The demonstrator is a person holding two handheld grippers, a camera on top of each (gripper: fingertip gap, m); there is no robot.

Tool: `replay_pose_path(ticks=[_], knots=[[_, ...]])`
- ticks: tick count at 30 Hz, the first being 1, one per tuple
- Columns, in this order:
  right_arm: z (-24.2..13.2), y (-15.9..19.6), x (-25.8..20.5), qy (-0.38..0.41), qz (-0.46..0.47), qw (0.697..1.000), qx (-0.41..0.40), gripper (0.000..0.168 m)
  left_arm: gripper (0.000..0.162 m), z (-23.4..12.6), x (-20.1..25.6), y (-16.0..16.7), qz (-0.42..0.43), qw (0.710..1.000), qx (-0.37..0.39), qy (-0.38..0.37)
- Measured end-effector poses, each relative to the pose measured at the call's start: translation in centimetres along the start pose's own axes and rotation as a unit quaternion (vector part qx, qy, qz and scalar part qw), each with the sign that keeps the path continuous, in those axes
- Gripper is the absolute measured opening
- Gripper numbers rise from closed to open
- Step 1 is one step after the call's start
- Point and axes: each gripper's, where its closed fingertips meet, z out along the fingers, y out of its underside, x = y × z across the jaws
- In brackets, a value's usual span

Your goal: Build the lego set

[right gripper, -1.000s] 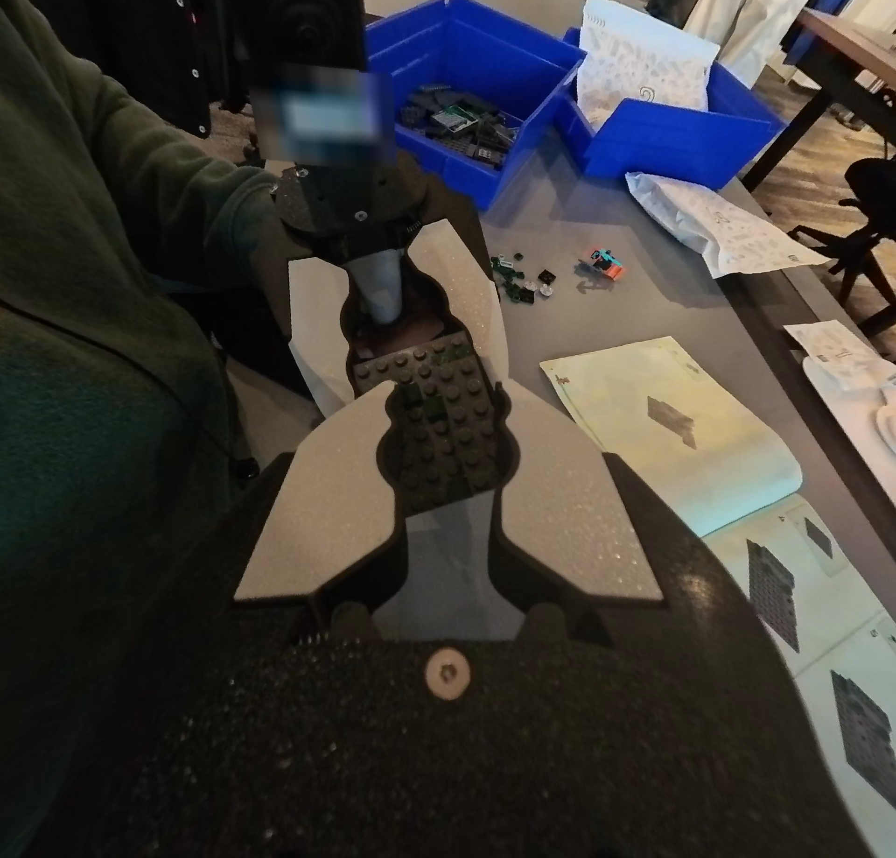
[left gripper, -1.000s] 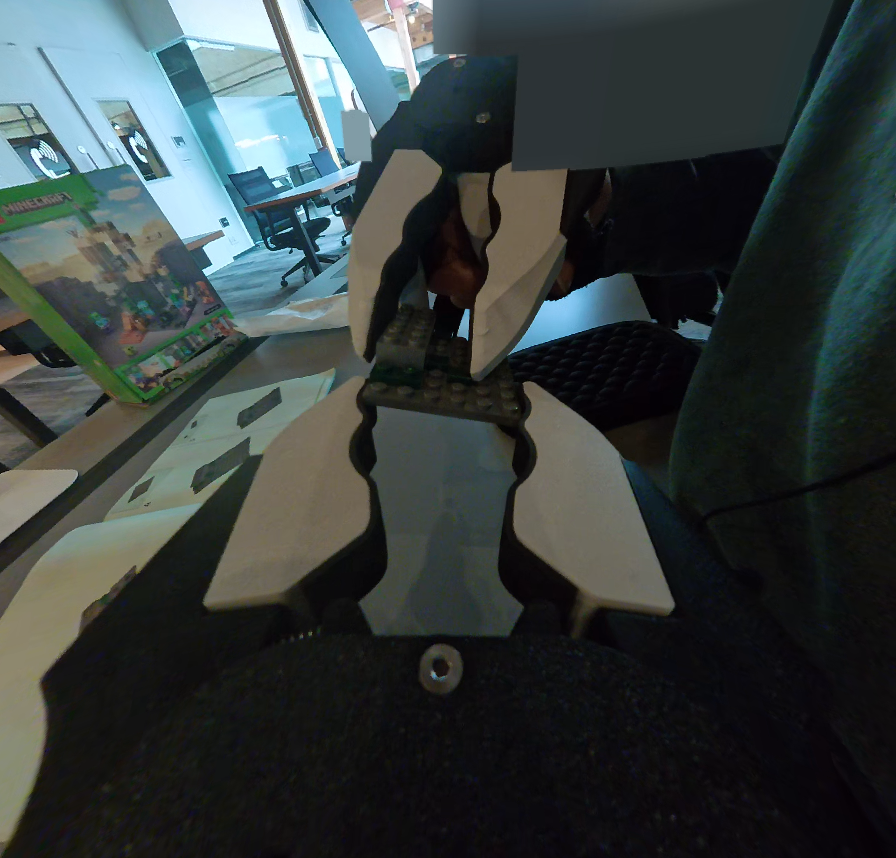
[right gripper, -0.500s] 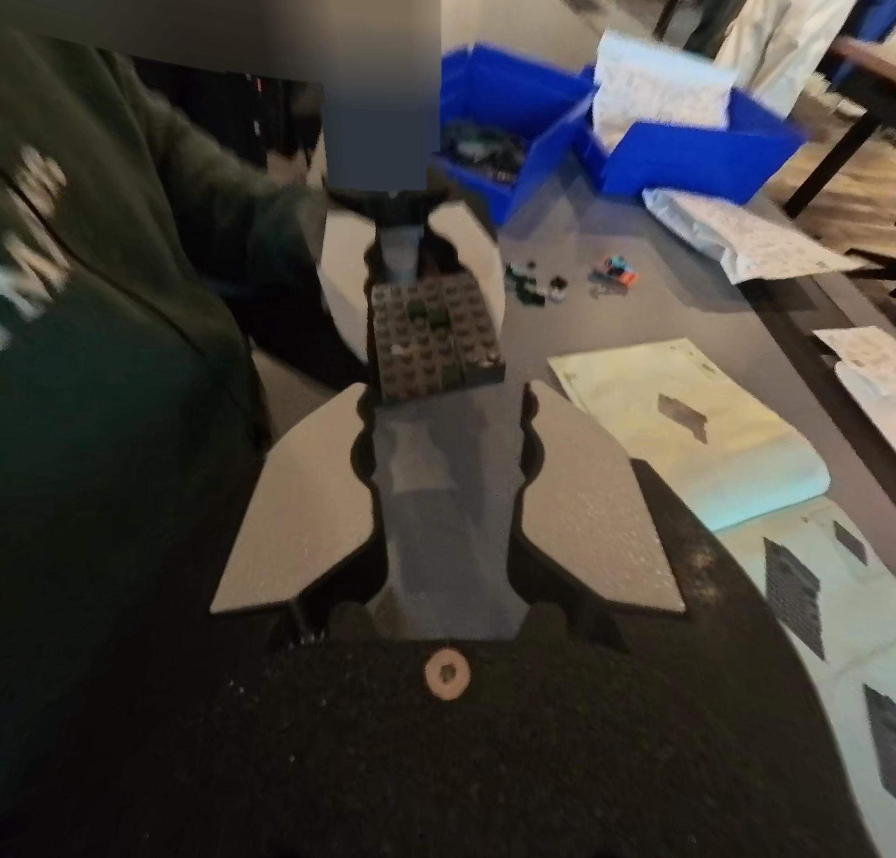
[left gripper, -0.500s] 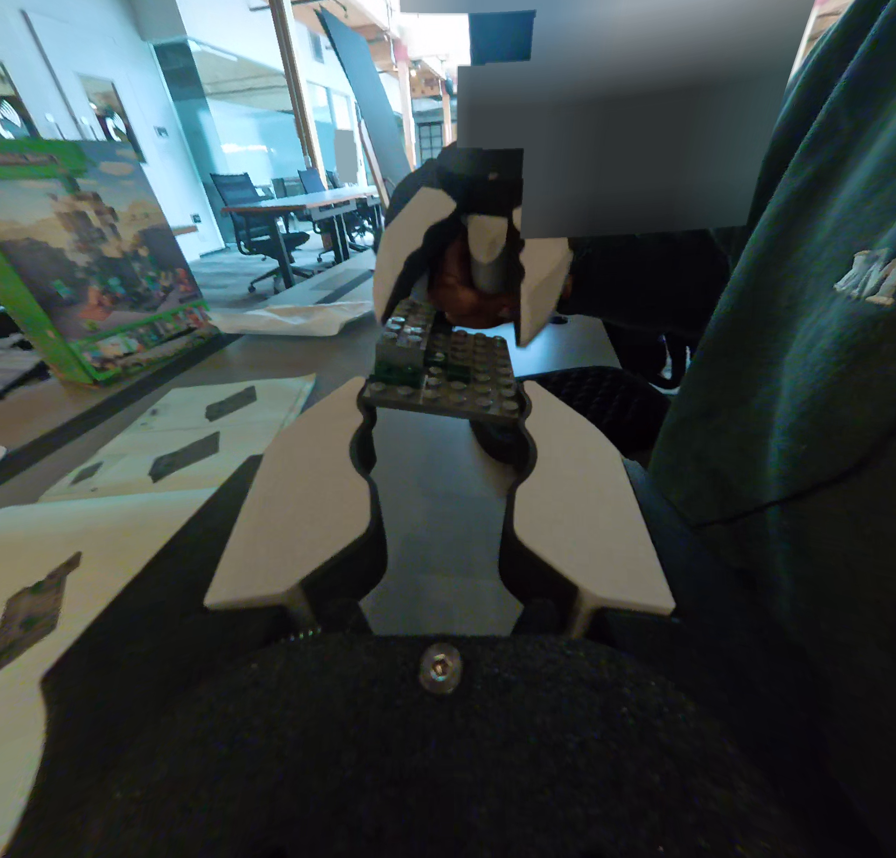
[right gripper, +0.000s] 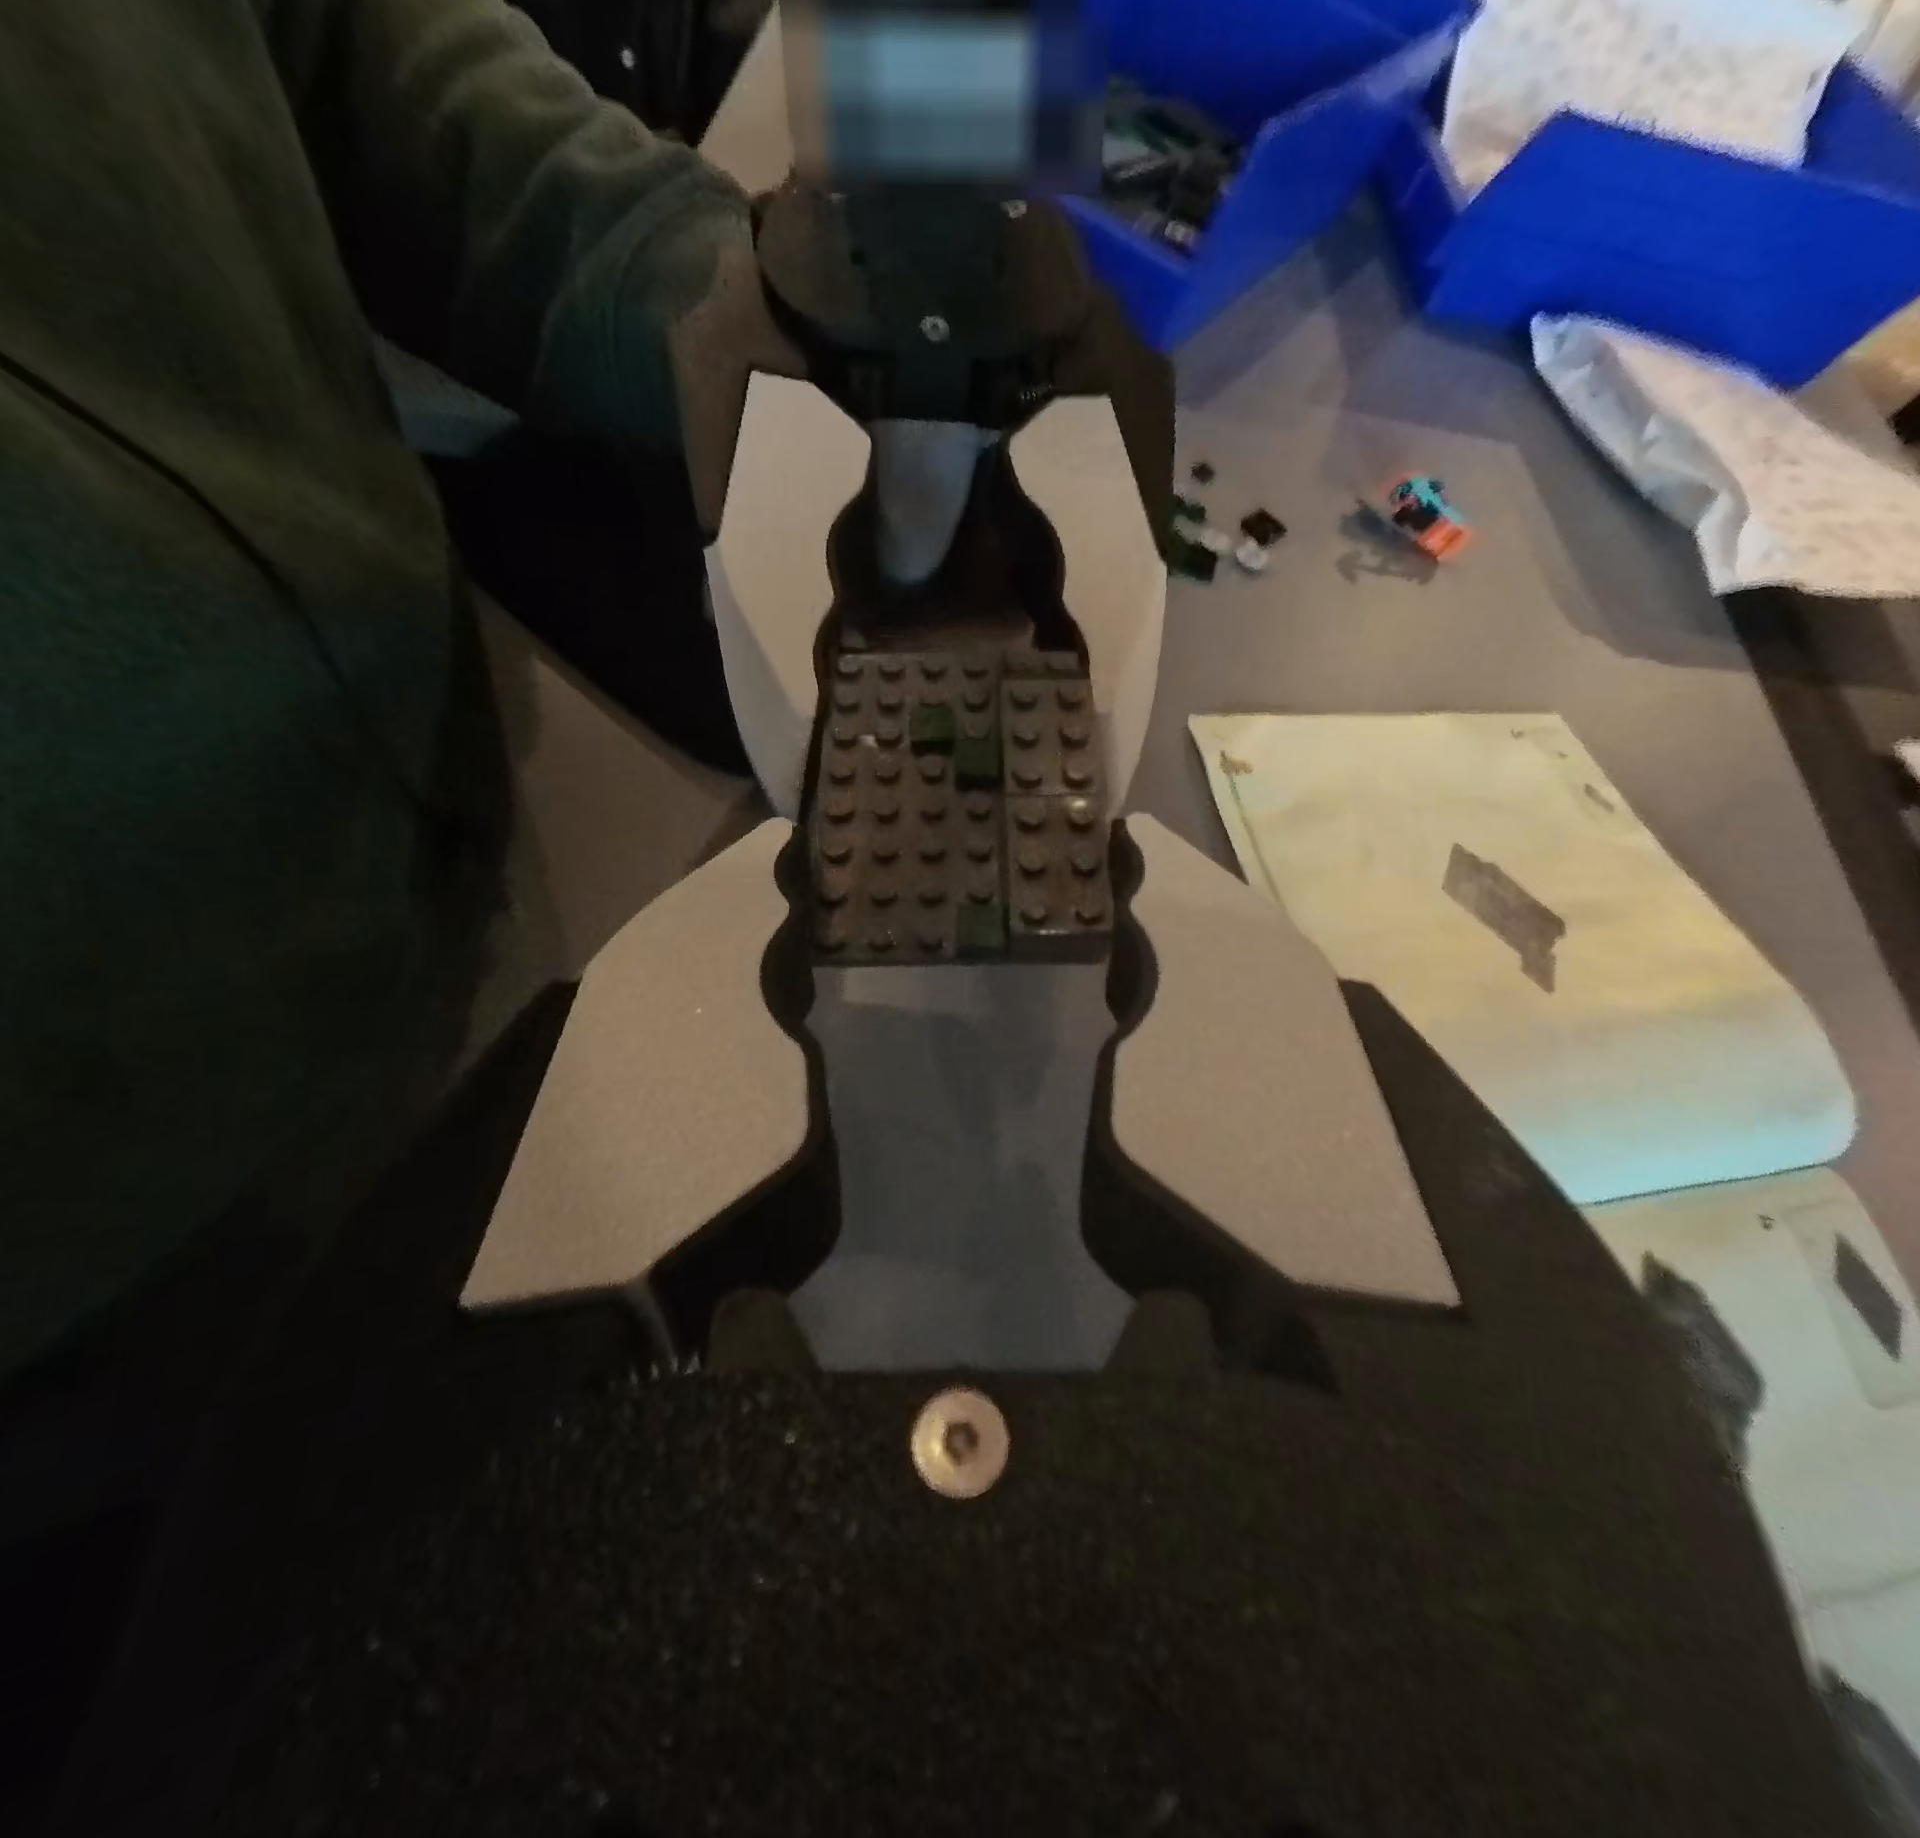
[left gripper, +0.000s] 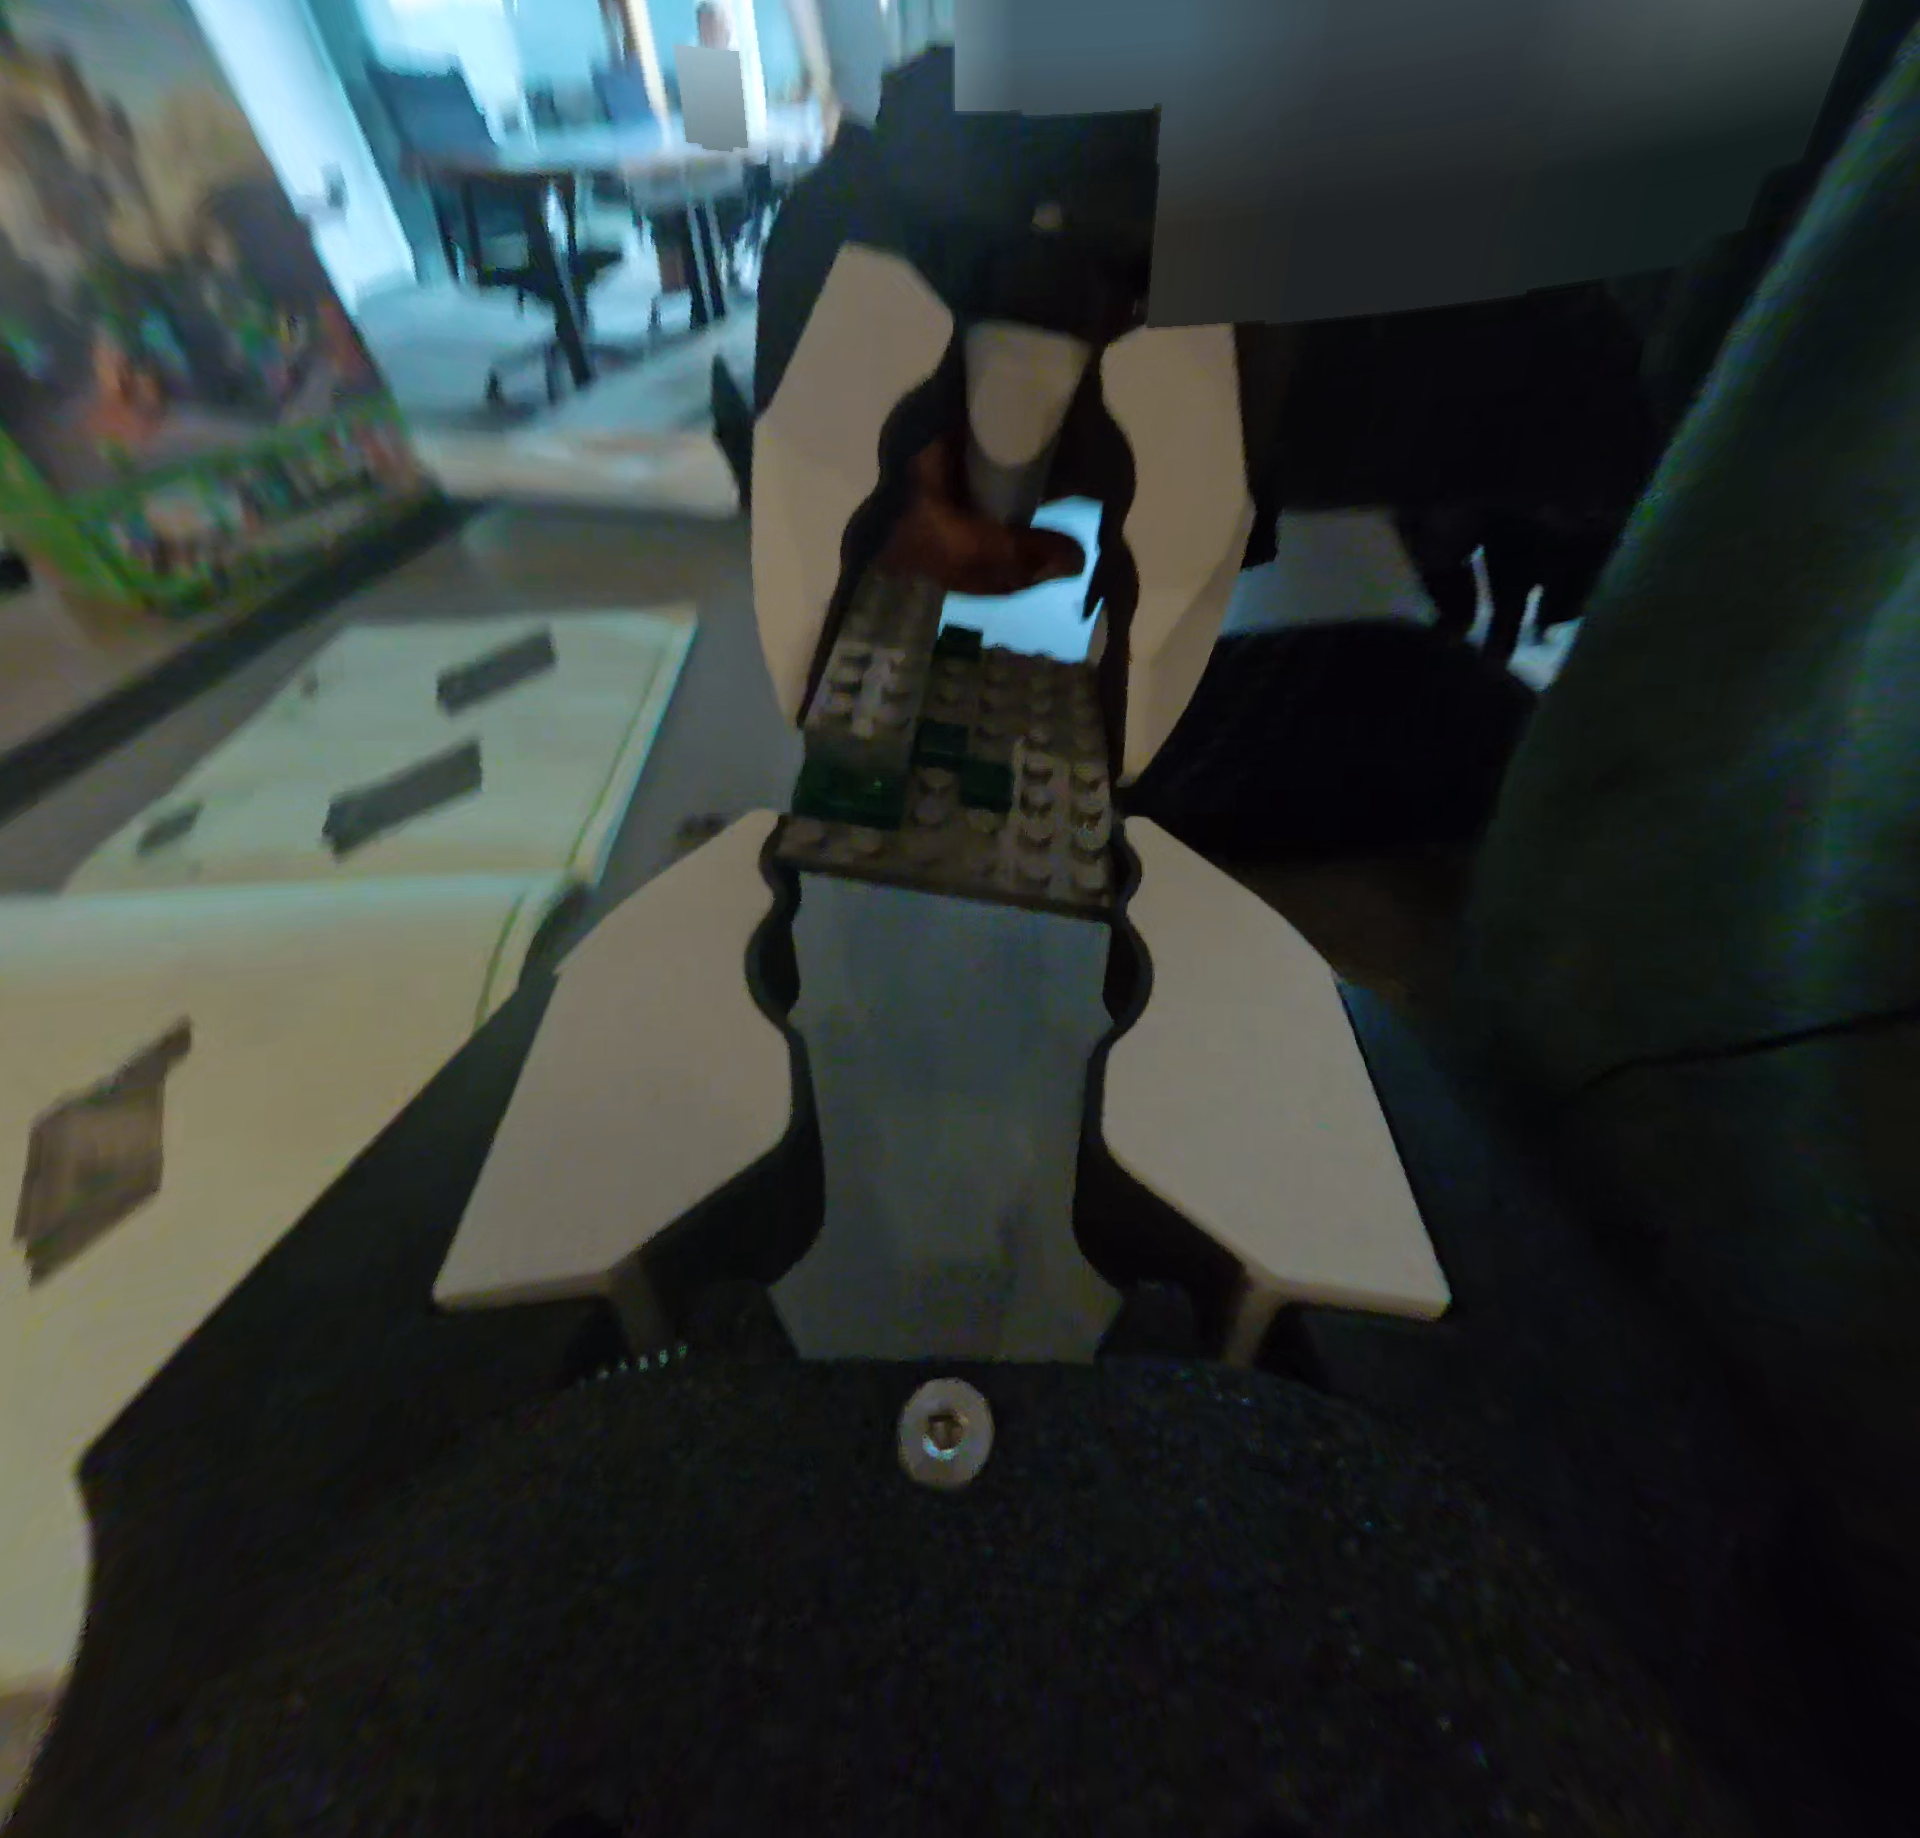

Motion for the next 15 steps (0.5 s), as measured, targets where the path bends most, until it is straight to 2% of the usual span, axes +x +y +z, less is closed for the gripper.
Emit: replay_pose_path(ticks=[4, 9, 15], knots=[[0.7, 2.8, 1.8, -0.010, 0.039, 0.999, -0.013, 0.054, 0.067, -0.8, -2.7, 2.1, -0.012, 0.998, -0.055, -0.042], [2.5, 7.2, 3.2, -0.022, 0.063, 0.996, -0.058, 0.054, 0.061, -2.2, -4.7, 3.8, -0.020, 0.990, -0.105, -0.094], [4.0, 9.3, 3.1, -0.040, 0.041, 0.993, -0.104, 0.055, 0.059, -3.0, -4.7, 5.3, -0.064, 0.982, -0.142, -0.104]])
